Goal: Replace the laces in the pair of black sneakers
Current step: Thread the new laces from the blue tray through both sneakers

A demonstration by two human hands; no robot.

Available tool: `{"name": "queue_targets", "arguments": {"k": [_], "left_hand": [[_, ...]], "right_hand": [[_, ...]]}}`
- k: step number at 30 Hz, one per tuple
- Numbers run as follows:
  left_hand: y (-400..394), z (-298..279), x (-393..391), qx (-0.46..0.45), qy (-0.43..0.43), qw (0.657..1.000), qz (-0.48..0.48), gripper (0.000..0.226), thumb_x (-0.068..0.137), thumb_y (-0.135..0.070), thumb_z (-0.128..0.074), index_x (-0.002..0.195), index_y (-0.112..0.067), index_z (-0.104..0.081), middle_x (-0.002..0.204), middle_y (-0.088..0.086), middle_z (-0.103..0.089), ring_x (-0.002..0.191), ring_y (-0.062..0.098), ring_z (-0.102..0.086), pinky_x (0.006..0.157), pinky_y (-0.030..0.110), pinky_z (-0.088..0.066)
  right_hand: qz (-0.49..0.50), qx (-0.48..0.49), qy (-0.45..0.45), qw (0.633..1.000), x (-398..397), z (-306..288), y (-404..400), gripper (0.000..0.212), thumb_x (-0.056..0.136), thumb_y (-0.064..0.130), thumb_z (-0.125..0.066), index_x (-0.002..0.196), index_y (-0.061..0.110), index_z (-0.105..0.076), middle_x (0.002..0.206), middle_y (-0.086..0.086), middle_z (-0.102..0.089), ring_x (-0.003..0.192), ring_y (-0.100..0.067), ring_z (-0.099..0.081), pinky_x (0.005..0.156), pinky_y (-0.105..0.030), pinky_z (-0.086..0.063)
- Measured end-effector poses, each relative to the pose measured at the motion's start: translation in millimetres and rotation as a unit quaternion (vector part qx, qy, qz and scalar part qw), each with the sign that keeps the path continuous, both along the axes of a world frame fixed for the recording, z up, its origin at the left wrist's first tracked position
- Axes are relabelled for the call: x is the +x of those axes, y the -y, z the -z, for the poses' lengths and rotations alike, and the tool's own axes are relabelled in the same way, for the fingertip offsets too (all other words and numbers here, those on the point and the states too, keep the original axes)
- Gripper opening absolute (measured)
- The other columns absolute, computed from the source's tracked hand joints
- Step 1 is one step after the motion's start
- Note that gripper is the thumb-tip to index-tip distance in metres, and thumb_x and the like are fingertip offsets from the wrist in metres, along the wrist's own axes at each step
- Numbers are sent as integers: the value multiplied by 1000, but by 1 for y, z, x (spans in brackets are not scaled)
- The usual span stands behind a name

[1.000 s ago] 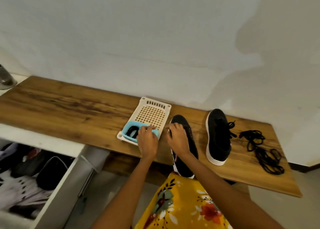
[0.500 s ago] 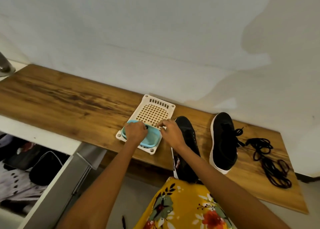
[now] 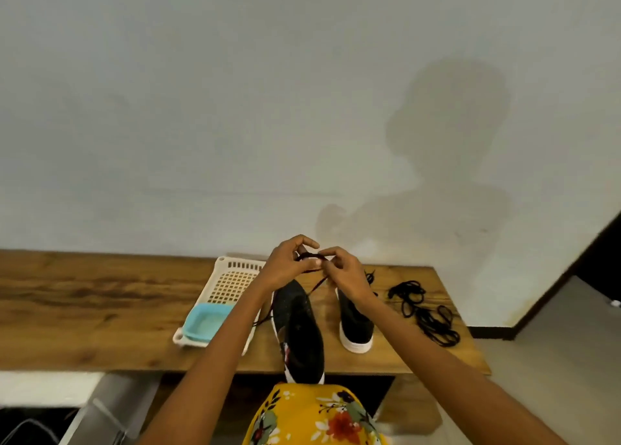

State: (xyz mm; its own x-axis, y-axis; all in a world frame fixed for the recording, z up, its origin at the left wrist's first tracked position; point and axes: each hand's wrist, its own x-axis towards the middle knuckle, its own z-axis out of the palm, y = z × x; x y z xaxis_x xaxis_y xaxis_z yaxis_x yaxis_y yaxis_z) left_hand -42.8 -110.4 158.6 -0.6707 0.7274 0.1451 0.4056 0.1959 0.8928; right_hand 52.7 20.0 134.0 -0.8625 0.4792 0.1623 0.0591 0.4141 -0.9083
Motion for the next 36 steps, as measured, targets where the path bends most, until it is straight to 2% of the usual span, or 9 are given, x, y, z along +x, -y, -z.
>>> {"name": "queue_targets", "arguments": {"k": [6, 10, 13, 16, 19, 22, 27, 32, 36], "left_hand": [[-45, -26, 35, -19, -91, 983, -157, 27, 86, 8, -54, 102, -8, -68, 103, 11, -53, 96, 20, -55, 81, 15, -38], [-64, -50, 44, 39, 95, 983, -154, 32, 84, 14, -52, 110, 1, -64, 106, 13, -61, 76, 18, -59, 48, 15, -41], [-70, -65, 54, 42, 175, 977, -112, 21, 91, -4, -56, 112, -2, -60, 86, 8, -67, 52, 12, -55, 33, 16, -29], [-84, -83, 66, -20, 29, 997, -70, 22, 96, -16, -48, 99, -8, -68, 74, 1, -65, 54, 11, -50, 49, 19, -39], [-107, -112, 82, -132, -167, 977, 8, 27, 97, -23, -42, 103, -18, -68, 108, -2, -64, 93, 17, -58, 78, 30, -42], [-128, -142, 104, -176, -303, 936, 35, 24, 96, -24, -39, 109, -22, -59, 112, 0, -64, 97, 19, -57, 73, 30, -40], [-137, -154, 120, -159, -256, 951, 75, 30, 92, -18, -48, 121, -18, -47, 97, 3, -60, 86, 17, -52, 65, 27, -35], [-110, -114, 96, -188, -190, 959, 93, 30, 93, -24, -55, 120, -12, -50, 123, 10, -57, 114, 24, -53, 84, 32, -41], [-105, -79, 83, -234, -212, 946, 71, 25, 97, -23, -45, 120, -12, -43, 114, 12, -61, 91, 24, -54, 71, 32, -38]], "right_hand": [[181, -79, -32, 980, 62, -59, -76, 12, 96, 15, -52, 103, 11, -61, 71, -5, -56, 41, -12, -49, 45, -24, -47], [254, -322, -184, 893, 103, -103, -109, 19, 99, 16, -44, 96, 5, -59, 59, -5, -45, 42, -14, -40, 43, -25, -45], [254, -379, -245, 855, 129, -120, -129, 21, 100, 17, -41, 98, 4, -57, 63, -8, -49, 50, -18, -47, 50, -27, -52], [187, -347, -208, 895, 136, -125, -131, 19, 98, 10, -42, 103, 3, -59, 68, -9, -53, 60, -20, -55, 58, -28, -57], [94, -238, -92, 962, 131, -130, -119, 27, 93, 0, -43, 116, 5, -57, 76, -10, -58, 68, -19, -59, 64, -29, -55], [-9, -136, -9, 991, 120, -134, -100, 22, 94, 6, -49, 114, 12, -56, 82, -7, -60, 73, -16, -58, 66, -27, -52], [5, -166, -13, 986, 107, -126, -80, 22, 99, 9, -36, 86, 9, -54, 66, -5, -49, 59, -14, -47, 56, -25, -44], [170, -410, -119, 888, 110, -101, -102, 30, 103, 23, -35, 80, 10, -48, 63, -5, -43, 51, -15, -39, 47, -24, -37], [63, -306, -61, 948, 110, -79, -101, 23, 99, 23, -47, 111, 6, -56, 74, -6, -55, 62, -16, -53, 63, -27, -49]]}}
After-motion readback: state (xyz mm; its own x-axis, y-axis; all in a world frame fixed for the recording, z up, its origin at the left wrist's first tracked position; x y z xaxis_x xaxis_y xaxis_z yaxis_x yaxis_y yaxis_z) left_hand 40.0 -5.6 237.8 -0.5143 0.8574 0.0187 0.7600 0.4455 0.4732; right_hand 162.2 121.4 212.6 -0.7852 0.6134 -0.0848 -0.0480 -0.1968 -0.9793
